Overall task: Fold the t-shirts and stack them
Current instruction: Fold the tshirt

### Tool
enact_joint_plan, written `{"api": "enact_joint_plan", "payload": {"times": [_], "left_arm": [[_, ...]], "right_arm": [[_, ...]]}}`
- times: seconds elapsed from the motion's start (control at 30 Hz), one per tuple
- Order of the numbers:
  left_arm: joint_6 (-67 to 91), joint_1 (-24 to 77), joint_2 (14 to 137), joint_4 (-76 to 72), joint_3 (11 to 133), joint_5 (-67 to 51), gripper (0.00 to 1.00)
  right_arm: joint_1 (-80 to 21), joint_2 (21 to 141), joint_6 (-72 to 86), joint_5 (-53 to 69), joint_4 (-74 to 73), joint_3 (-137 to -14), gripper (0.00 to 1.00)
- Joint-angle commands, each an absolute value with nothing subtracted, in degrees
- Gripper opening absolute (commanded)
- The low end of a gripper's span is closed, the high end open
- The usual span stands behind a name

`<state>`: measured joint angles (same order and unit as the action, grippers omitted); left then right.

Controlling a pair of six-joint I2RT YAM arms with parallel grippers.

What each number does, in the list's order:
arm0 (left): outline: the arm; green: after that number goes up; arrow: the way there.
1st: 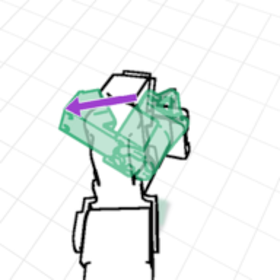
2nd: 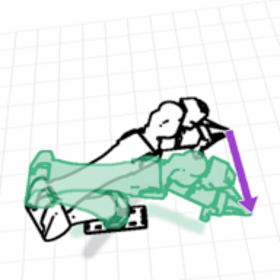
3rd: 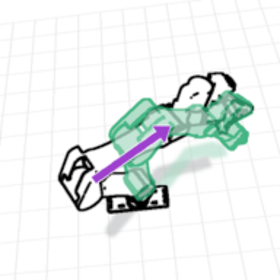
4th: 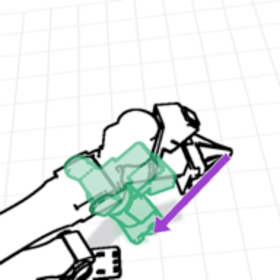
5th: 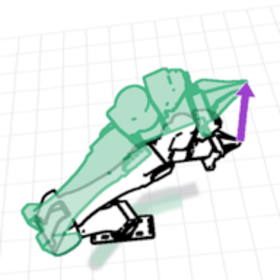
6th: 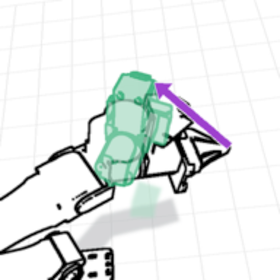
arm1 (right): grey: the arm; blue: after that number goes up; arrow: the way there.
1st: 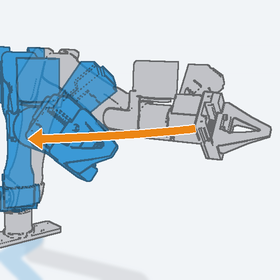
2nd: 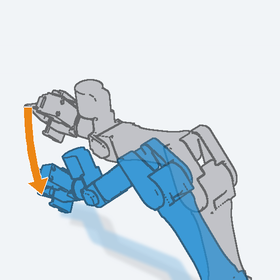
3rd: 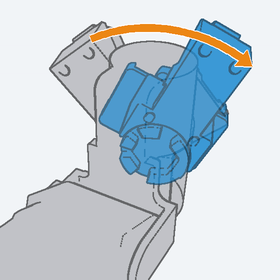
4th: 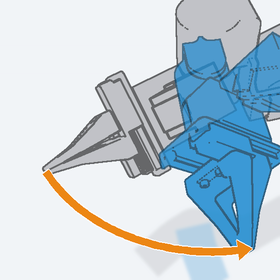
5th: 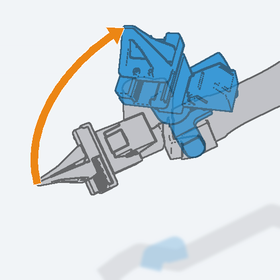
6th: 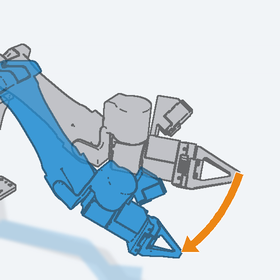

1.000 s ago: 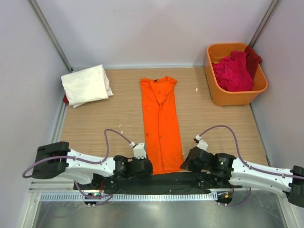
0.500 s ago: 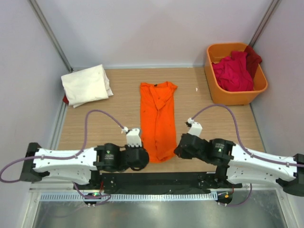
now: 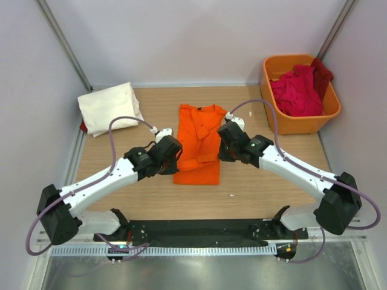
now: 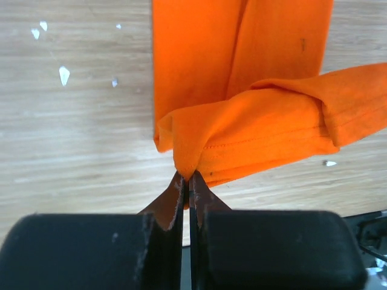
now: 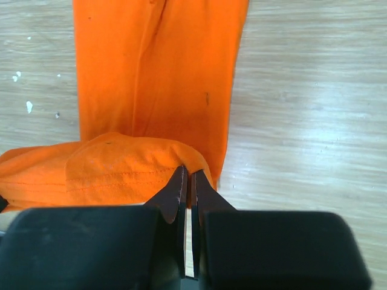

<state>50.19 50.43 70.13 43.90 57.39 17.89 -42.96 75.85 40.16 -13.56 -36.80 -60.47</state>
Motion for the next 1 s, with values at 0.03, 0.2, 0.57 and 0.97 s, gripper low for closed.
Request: {"api": "enact_joint_plan", "payload": {"times": [0.03, 0.2, 0.57, 0.97], "left_arm": [[40.97, 44.93, 74.52, 40.26, 61.34, 11.70, 0.00], [37.01, 40.17, 81.45, 38.67, 65.21, 7.48, 0.00], [30.51, 28.92, 102.46, 35.86, 76.97, 0.89, 0.90], [36.29, 27.68, 85.10, 34.81, 60.76, -3.07, 0.97]], "right_arm": [[-40.00, 80.32, 33.76, -12.31, -35.25, -65.03, 0.01], [-36.48, 84.98, 32.52, -11.25, -34.37, -66.97, 0.01], [-26.47, 103.70, 26.72, -8.78, -32.24, -78.82, 0.85], [-25.31, 76.69, 31.27, -0.72, -27.35, -57.60, 0.97]]}}
